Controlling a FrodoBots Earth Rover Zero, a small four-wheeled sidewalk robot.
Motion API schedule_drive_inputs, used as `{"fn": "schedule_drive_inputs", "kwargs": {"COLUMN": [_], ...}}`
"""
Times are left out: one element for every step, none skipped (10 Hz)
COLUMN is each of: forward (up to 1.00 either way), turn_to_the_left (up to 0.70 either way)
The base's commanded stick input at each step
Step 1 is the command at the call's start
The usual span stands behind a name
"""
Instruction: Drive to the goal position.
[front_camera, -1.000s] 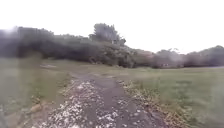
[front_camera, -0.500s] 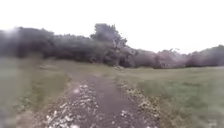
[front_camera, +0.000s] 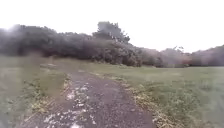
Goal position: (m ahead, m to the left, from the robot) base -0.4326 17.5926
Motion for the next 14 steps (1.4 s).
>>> {"fn": "schedule_drive_inputs", "kwargs": {"forward": [0.00,0.00,0.00,0.00,0.70,0.70,0.70,0.70,0.70,0.70,0.70,0.70,0.70,0.70], "turn_to_the_left": [0.00,0.00,0.00,0.00,0.00,0.00,0.00,0.00,0.00,0.00,0.00,0.00,0.00,0.00]}}
